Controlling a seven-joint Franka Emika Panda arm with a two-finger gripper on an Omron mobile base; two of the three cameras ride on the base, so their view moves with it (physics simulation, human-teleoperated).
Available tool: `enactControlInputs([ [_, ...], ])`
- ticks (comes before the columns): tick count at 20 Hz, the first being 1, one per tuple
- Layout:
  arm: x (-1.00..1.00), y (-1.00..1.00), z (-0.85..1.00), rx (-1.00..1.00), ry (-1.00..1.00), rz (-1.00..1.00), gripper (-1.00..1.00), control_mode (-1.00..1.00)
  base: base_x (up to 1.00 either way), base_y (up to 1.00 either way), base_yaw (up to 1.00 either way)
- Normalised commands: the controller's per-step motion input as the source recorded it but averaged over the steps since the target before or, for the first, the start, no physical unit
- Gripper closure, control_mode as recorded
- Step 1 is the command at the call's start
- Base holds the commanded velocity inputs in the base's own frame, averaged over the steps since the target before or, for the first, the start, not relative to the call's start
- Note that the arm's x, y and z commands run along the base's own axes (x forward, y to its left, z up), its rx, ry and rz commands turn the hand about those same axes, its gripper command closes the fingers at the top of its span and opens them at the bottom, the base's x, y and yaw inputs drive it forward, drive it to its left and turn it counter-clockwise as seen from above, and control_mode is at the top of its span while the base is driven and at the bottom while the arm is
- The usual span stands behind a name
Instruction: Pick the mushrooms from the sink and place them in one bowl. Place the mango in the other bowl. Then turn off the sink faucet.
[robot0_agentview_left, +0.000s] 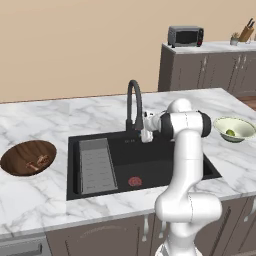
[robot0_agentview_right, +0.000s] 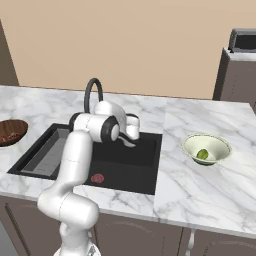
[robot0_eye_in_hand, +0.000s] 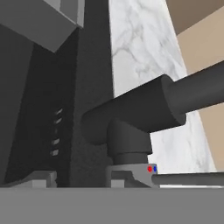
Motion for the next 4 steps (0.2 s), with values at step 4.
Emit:
enactControlInputs([
  [4, 0.44, -0.61, 0.01, 0.15, 0.00, 0.57, -1.00, -1.00, 0.00, 0.00, 0.00],
])
